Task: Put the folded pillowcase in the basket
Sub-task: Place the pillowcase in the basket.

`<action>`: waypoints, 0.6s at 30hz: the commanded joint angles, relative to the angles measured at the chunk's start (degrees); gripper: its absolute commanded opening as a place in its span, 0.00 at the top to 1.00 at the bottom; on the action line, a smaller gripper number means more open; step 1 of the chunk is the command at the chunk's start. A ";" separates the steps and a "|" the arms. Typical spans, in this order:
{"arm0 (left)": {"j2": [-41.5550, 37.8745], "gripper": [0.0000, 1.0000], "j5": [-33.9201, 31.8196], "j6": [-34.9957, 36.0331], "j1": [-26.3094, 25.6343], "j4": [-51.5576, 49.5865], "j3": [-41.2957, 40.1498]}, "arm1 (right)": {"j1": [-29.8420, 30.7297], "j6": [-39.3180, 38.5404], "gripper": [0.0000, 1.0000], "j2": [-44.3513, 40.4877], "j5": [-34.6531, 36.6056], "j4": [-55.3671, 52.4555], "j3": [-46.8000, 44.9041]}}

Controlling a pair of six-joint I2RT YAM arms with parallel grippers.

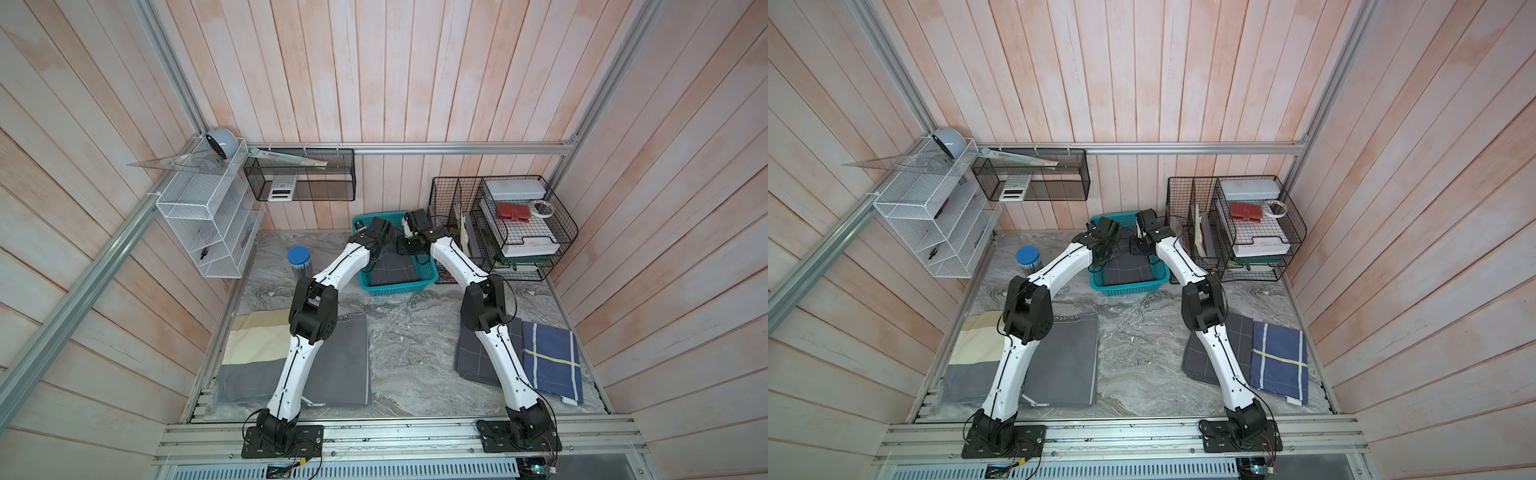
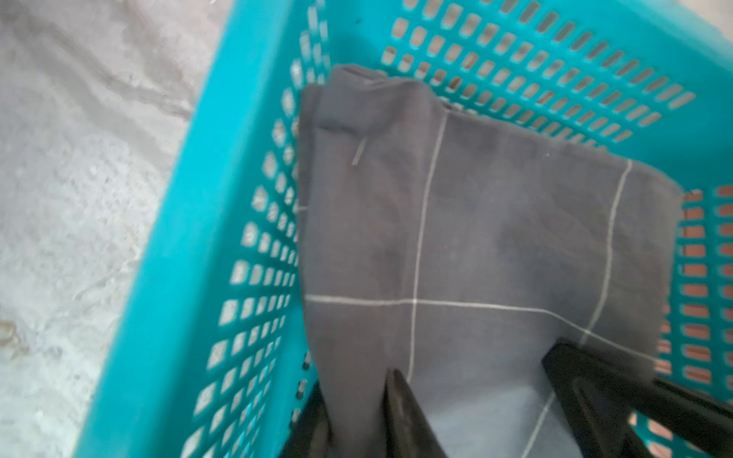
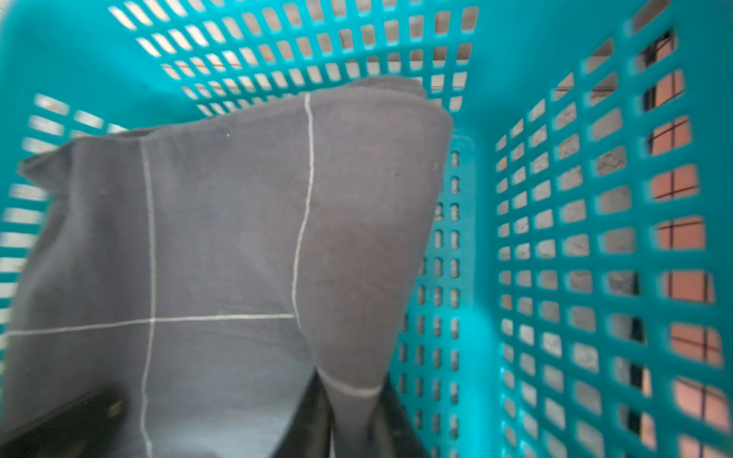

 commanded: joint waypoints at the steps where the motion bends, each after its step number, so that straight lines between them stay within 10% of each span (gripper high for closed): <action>1: -0.78 0.58 -2.94 0.05 0.31 -2.82 -0.30 | -1.17 -0.62 0.65 0.64 2.16 -1.03 2.19; 11: -8.45 0.45 -3.64 1.41 -0.85 -2.10 -2.89 | -0.83 -1.57 0.41 -6.51 2.33 -2.75 1.99; 18: -24.66 0.33 -1.54 3.36 -1.35 5.91 -19.45 | 0.45 -1.91 0.38 -19.98 3.13 -7.23 -8.54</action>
